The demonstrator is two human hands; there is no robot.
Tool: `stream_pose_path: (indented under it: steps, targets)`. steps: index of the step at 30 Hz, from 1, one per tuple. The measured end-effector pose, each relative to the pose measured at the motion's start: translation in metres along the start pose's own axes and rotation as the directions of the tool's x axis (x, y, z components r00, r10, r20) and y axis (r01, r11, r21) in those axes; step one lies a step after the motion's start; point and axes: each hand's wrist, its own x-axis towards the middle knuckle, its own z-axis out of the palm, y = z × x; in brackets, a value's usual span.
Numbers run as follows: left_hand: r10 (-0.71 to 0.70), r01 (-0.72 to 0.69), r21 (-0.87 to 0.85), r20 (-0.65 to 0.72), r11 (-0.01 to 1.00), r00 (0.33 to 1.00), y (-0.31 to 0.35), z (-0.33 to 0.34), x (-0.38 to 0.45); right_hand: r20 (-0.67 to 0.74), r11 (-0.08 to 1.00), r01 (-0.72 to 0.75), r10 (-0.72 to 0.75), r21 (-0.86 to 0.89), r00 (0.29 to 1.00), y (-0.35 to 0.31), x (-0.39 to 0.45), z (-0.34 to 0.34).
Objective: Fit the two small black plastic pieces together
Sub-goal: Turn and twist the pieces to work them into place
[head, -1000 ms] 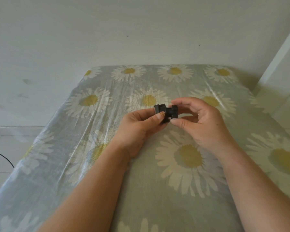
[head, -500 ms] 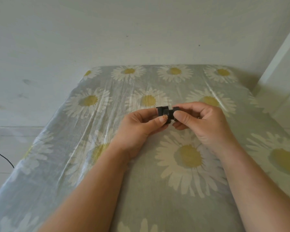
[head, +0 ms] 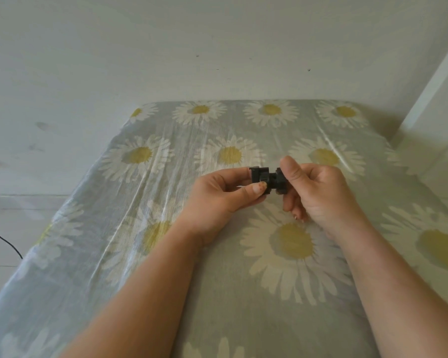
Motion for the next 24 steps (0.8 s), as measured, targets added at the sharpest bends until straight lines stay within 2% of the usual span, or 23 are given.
stream_pose_path:
  steps: [2, 7, 11, 24]
  targets:
    - [-0.005, 0.005, -0.026, -0.001, 1.0, 1.0, 0.0, 0.0001, 0.0002, 0.012, 0.999, 0.014, -0.013, -0.044, 1.0, 0.0008, -0.0002, 0.0007]
    - [-0.052, 0.04, -0.169, -0.07, 0.985, 0.996, -0.0006, -0.0027, 0.0036, -0.003, 0.994, 0.113, -0.113, 0.002, 0.994, 0.001, 0.0007, -0.0012]
    - [-0.069, 0.054, -0.209, -0.067, 0.976, 0.995, -0.0003, -0.0041, 0.0046, 0.055, 0.979, 0.197, -0.195, -0.051, 0.979, 0.0047, 0.0018, -0.0012]
    - [-0.021, 0.015, -0.105, -0.052, 0.994, 0.998, 0.0015, -0.0014, 0.0016, 0.036, 0.978, 0.2, -0.198, -0.058, 0.979, 0.0021, 0.0016, 0.0009]
